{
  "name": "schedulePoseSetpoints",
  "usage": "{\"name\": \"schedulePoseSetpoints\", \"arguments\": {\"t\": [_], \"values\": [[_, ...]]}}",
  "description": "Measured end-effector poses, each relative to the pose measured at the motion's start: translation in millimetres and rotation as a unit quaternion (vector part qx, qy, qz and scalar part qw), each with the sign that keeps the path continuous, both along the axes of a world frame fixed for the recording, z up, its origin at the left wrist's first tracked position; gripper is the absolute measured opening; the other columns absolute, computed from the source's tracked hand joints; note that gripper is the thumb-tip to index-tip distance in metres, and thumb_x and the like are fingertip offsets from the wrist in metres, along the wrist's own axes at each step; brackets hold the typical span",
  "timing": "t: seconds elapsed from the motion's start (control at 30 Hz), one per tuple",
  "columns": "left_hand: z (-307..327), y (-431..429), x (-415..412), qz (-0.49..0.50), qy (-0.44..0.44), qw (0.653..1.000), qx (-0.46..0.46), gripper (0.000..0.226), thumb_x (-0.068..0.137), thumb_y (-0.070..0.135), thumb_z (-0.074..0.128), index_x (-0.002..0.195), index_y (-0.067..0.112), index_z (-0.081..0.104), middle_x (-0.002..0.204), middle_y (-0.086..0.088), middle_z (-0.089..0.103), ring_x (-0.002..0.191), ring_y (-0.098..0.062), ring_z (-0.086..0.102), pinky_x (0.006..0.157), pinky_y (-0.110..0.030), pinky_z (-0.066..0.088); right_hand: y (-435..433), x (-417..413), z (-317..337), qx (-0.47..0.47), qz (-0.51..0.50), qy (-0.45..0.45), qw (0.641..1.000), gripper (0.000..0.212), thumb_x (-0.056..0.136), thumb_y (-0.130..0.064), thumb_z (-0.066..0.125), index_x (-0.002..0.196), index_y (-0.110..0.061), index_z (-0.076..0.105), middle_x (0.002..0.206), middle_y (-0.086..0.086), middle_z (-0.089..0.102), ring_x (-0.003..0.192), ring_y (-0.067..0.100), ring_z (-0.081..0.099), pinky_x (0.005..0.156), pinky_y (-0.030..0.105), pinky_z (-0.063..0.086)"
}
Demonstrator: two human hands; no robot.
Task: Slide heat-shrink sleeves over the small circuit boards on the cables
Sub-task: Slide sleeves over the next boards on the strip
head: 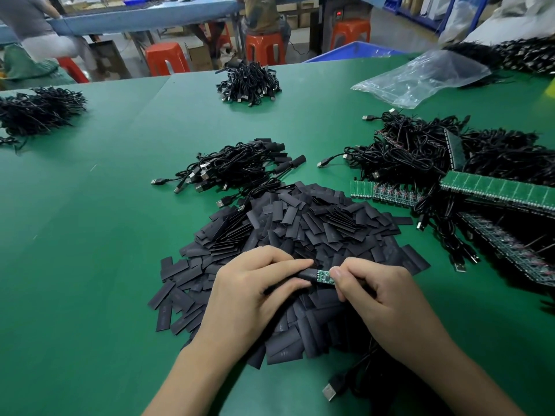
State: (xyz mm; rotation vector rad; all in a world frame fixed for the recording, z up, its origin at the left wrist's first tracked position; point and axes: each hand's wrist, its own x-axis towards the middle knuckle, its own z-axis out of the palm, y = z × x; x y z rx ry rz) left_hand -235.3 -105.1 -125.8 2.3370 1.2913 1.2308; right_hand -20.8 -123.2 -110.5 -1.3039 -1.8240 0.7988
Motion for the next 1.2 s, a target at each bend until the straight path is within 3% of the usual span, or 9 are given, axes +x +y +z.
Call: {"name": "schedulePoseSetpoints", "arguments": {"t": [0.47,0.6,0.83,1.03,1.2], "values": [[3.3,-1.7,1.3,-0.025,0.027,0.999,-0.029,0.031,0.090,0.031,0.075,0.119,0.021,0.077,0.098,0.010,0.068,0.088,-0.003,0.064,0.079,-0.021,0.052,3.2,2.6,-5.1,-0.030,-0.007,0.023,0.999,0.042,0.103,-0.032,0.055,0.065,-0.015,0.056,0.045,-0.011,0.039,0.042,0.005,0.035,0.046,0.016,0.026],[2.4,-2.9,2.2,-0.014,0.009,0.998,-0.064,0.031,0.090,0.035,0.075,0.119,0.024,0.077,0.096,0.014,0.066,0.087,0.001,0.063,0.080,-0.014,0.048,0.2,-0.1,-7.4,0.006,-0.018,-0.010,1.000,0.039,0.103,-0.032,0.056,0.067,-0.018,0.057,0.046,-0.013,0.039,0.041,0.006,0.036,0.046,0.014,0.024],[1.5,-2.9,1.8,-0.009,-0.001,0.997,-0.077,0.029,0.090,0.033,0.075,0.118,0.023,0.078,0.097,0.014,0.067,0.089,0.000,0.064,0.080,-0.013,0.048,-0.2,-1.8,-8.6,0.049,-0.015,-0.079,0.996,0.043,0.099,-0.051,0.042,0.069,-0.022,0.051,0.053,-0.008,0.044,0.046,0.010,0.041,0.046,0.021,0.024],[-1.2,-3.4,4.1,0.010,-0.006,1.000,-0.025,0.030,0.091,0.029,0.075,0.120,0.021,0.076,0.097,0.014,0.065,0.087,0.003,0.061,0.081,-0.009,0.043,-0.2,-1.0,-7.1,0.058,-0.009,-0.075,0.995,0.039,0.102,-0.047,0.044,0.069,-0.026,0.049,0.053,-0.009,0.044,0.046,0.010,0.043,0.046,0.017,0.023],[-2.9,-1.7,3.9,0.004,-0.021,0.999,-0.040,0.029,0.091,0.030,0.074,0.118,0.021,0.076,0.098,0.013,0.066,0.088,0.001,0.063,0.080,-0.010,0.045,-1.6,-2.9,-4.4,0.115,-0.036,-0.137,0.983,0.036,0.103,-0.043,0.043,0.071,-0.027,0.048,0.055,-0.008,0.044,0.051,0.013,0.046,0.048,0.025,0.034]]}}
